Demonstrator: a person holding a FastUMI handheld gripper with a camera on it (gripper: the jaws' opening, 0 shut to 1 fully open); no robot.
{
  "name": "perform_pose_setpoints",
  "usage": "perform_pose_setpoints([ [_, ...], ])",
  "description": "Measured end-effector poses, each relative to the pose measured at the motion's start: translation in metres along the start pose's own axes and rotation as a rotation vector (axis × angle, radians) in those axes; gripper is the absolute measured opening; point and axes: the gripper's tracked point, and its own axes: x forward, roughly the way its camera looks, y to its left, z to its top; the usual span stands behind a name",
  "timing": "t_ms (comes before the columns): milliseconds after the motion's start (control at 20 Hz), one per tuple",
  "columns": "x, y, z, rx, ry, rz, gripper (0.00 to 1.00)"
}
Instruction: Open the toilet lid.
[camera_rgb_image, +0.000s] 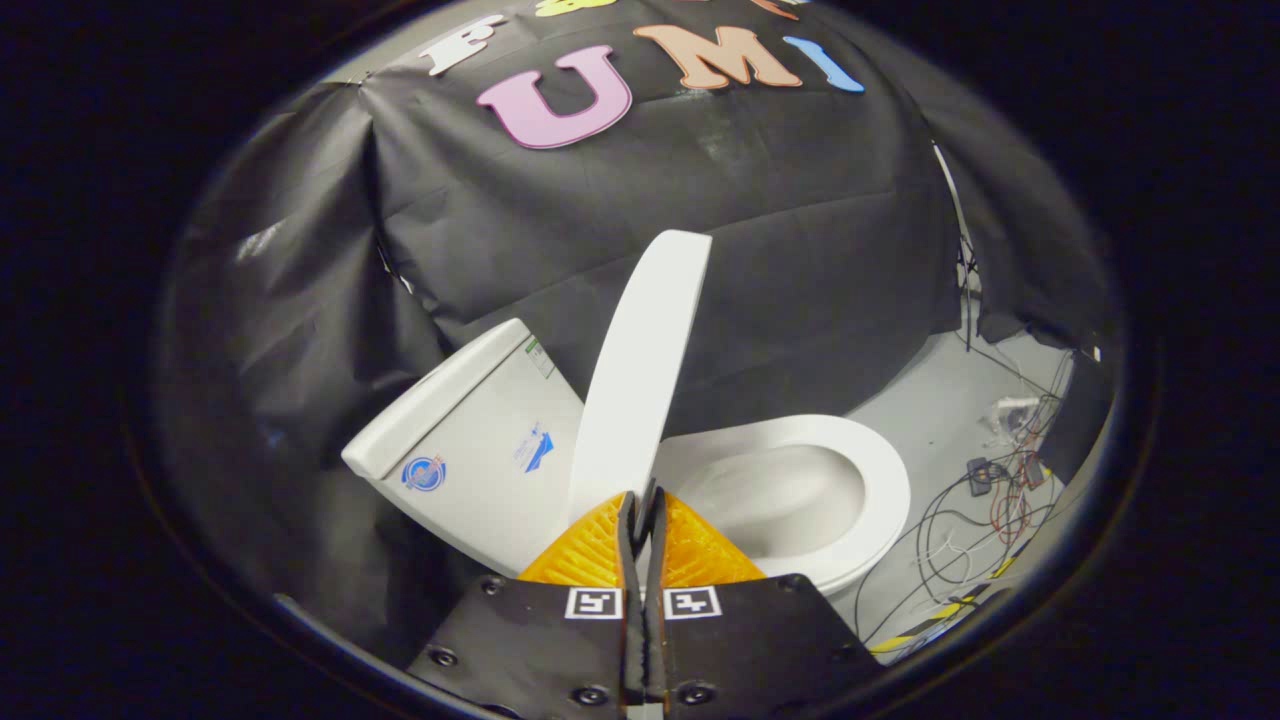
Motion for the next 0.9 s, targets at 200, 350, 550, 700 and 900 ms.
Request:
perform_pose_setpoints([
  [200, 0.000, 0.001, 0.001, -0.043, -0.010, -0.027, 0.01],
  [350, -0.002, 0.004, 0.003, -0.072, -0.016, -0.030, 0.01],
  [550, -0.004, 0.008, 0.008, -0.116, -0.018, -0.042, 0.01],
  [700, -0.003, 0.018, 0.010, -0.141, -0.021, -0.040, 0.01],
  [900, -0.002, 0.030, 0.012, -0.185, -0.035, -0.054, 0.01],
])
